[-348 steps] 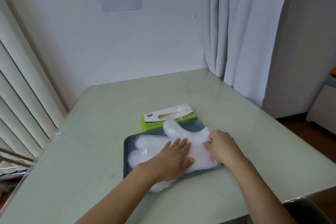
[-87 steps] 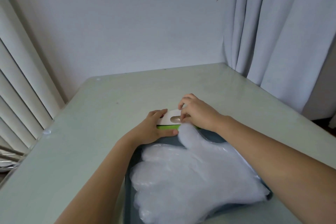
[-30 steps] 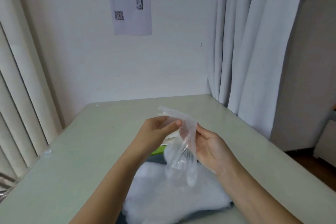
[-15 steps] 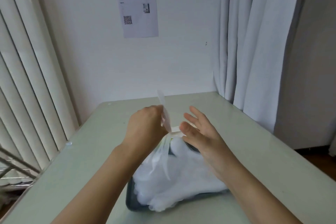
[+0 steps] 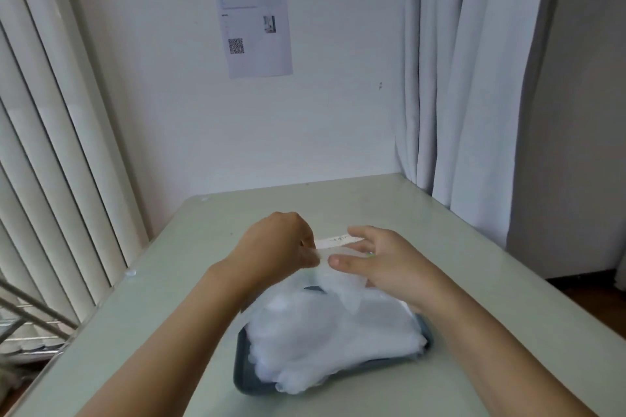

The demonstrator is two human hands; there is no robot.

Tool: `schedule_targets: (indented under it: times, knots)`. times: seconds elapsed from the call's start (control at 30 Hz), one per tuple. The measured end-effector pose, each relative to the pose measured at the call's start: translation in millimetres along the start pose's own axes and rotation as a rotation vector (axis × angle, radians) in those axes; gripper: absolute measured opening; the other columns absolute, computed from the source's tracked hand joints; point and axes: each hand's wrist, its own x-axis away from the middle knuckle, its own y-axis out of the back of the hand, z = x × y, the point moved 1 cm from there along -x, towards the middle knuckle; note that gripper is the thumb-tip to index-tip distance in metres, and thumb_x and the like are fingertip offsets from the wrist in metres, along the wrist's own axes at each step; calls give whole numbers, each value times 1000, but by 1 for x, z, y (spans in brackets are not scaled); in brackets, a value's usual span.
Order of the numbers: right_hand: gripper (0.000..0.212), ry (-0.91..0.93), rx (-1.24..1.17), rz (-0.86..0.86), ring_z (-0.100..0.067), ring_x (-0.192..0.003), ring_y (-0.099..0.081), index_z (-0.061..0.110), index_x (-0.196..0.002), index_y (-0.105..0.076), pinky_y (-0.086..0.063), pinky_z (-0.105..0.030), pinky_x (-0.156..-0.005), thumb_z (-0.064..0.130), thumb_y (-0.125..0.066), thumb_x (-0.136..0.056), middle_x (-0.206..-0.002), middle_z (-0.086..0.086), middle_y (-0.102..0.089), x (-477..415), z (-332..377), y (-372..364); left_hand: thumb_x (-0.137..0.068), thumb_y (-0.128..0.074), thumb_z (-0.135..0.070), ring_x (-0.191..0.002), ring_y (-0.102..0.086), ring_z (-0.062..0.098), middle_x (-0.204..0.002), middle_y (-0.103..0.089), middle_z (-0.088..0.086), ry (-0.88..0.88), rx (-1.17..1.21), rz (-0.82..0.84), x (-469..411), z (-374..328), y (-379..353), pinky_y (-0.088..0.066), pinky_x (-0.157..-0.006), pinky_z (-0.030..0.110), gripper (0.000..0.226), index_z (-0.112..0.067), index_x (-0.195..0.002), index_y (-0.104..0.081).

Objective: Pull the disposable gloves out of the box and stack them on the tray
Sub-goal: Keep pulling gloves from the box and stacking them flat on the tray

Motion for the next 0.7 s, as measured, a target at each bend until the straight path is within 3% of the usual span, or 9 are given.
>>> schedule_targets:
  times: [0.1,0.13,0.23,0.3,0.37,0.47,0.57,0.7]
  knots:
    - [13,74,1,-31,-5,-80,-62,18,-96,-71,-46,-16,-71,24,-71,-85,-85,11,-69,-1,-9,4,-80,-74,-33,-75,-67,10,-72,-71,-7,-14,195,175,-6,8,9,-53,-75,29,14,-22,-73,-72]
    - [8,103,-41,-27,-6,-72,-62,14,-85,-72,-46,-15,-66,19,-67,-88,-75,10,-69,0,-9,5,-81,-74,-33,-72,-68,8,-68,-70,-8,-16,245,254,-7,11,12,-53,-75,26,15,-21,-72,-73]
    - [26,73,-276,30,-13,-64,-64,5,-77,-67,-51,-20,-61,14,-53,-97,-72,-5,-70,0,-8,6,-85,-72,-27,-71,-68,9,-74,-73,-4,-13,483,466,-14,21,19,-56,-76,24,13,-17,-77,-74]
    - [31,14,-350,12,-16,-52,-60,5,-76,-60,-48,-23,-53,17,-45,-101,-62,-7,-67,-3,-8,7,-85,-71,-21,-73,-68,14,-81,-74,6,3,634,503,-21,28,18,-56,-73,25,12,-11,-80,-71]
    - [32,-30,-305,-59,-13,-37,-48,6,-76,-55,-38,-20,-41,18,-41,-102,-50,-4,-60,-8,-17,8,-85,-71,-19,-71,-68,13,-79,-73,5,34,666,480,-30,35,11,-54,-69,22,9,-10,-82,-70]
    - [29,-82,-121,-120,-14,-31,-44,5,-78,-54,-29,-19,-35,18,-41,-101,-44,-3,-57,-18,-40,5,-85,-72,-15,-67,-68,11,-74,-72,1,113,649,476,-41,45,-7,-54,-64,20,4,-11,-84,-72]
    - [28,-134,136,-155,-15,-33,-46,8,-73,-53,-37,-20,-38,23,-46,-95,-45,-5,-61,-24,-67,-4,-85,-72,-15,-63,-67,9,-74,-72,1,193,619,453,-51,53,-33,-54,-62,19,7,-8,-84,-72]
    - [39,-150,369,-235,-23,-55,-59,13,-58,-41,-50,-31,-62,31,-49,-91,-59,-12,-66,-26,-92,-14,-86,-69,-12,-61,-68,7,-69,-72,0,254,588,332,-60,56,-68,-51,-57,15,11,-6,-77,-68]
